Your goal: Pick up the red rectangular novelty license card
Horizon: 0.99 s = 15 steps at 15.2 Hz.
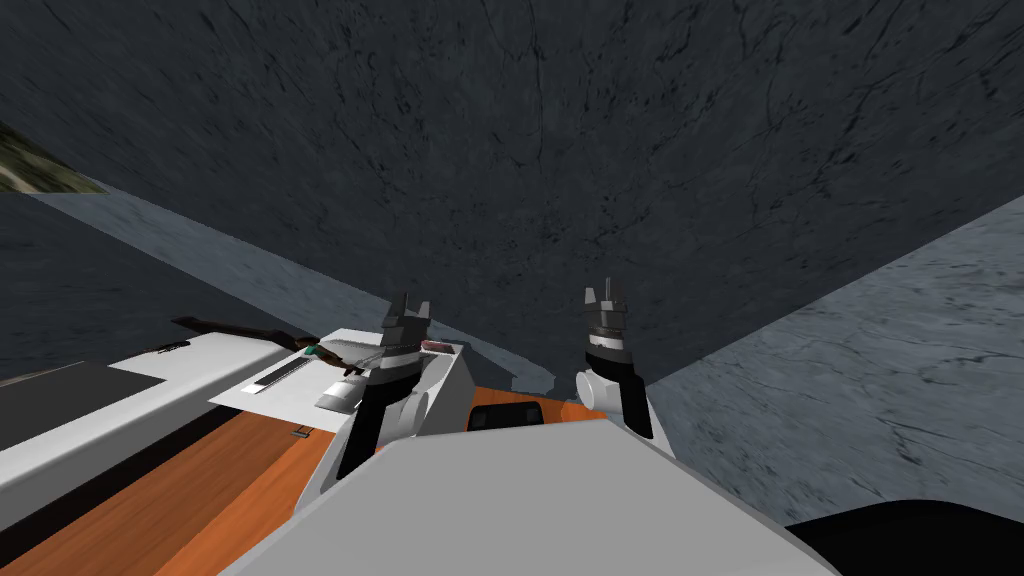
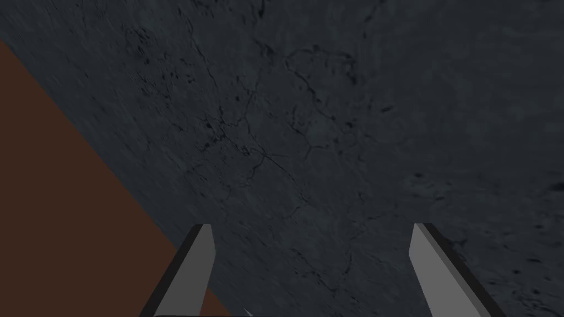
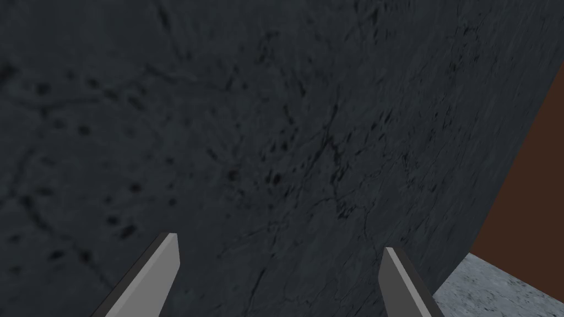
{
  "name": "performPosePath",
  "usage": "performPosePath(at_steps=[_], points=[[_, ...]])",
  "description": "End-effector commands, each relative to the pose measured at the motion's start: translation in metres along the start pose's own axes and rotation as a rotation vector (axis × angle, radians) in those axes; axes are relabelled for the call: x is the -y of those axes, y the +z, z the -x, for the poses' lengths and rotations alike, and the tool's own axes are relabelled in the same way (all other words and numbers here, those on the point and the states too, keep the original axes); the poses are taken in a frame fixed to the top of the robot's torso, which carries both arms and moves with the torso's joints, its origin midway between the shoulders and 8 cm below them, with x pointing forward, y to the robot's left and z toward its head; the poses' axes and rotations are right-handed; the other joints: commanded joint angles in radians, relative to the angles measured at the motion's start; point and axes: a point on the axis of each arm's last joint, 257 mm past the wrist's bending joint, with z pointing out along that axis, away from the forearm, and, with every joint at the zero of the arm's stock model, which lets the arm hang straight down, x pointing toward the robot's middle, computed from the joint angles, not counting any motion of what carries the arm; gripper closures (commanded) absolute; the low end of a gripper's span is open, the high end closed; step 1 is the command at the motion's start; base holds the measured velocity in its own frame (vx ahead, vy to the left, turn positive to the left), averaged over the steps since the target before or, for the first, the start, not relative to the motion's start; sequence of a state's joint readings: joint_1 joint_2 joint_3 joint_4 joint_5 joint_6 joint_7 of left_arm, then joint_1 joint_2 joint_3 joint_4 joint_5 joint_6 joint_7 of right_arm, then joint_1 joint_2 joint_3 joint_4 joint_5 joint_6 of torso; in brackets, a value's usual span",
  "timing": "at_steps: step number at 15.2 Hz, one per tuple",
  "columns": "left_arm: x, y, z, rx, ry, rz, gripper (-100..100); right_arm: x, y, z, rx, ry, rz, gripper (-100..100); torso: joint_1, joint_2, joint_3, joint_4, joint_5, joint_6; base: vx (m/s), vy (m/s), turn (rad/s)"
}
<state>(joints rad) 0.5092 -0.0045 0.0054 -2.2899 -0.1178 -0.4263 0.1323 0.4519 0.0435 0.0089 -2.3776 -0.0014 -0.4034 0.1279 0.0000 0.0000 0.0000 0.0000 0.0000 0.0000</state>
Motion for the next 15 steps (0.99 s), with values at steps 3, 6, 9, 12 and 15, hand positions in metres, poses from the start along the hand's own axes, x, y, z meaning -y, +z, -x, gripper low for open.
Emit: performPosePath(at_steps=[3, 6, 9, 12, 15], points=[[-0.015, 0.001, -0.005, -0.05, 0.021, 0.04, -100, 0.0, 0.0, 0.0, 0.0, 0.0, 0.0, 0, 0.001, 0.0, 0.0, 0.0, 0.0, 0.0, -0.006, 0.004, -0.007], [-0.05, 0.003, -0.009, -0.102, 0.048, 0.125, -100, 0.0, 0.0, 0.0, 0.0, 0.0, 0.0, 0, 0.001, 0.001, 0.0, 0.0, 0.0, 0.0, -0.021, 0.009, -0.016], [-0.068, 0.004, -0.008, -0.116, 0.06, 0.173, -100, 0.0, 0.0, 0.0, 0.0, 0.0, 0.0, 0, 0.002, 0.001, 0.001, 0.0, 0.0, 0.0, -0.023, 0.013, -0.016], [-0.103, 0.005, -0.006, -0.139, 0.084, 0.259, -100, 0.0, 0.0, 0.0, 0.0, 0.0, 0.0, 0, 0.001, 0.001, 0.001, 0.0, 0.0, 0.0, -0.021, 0.009, -0.018], [-0.122, 0.006, -0.003, -0.147, 0.097, 0.309, -100, 0.0, 0.0, 0.0, 0.0, 0.0, 0.0, 0, 0.001, 0.001, 0.001, 0.0, 0.0, 0.0, -0.019, 0.01, -0.012]])
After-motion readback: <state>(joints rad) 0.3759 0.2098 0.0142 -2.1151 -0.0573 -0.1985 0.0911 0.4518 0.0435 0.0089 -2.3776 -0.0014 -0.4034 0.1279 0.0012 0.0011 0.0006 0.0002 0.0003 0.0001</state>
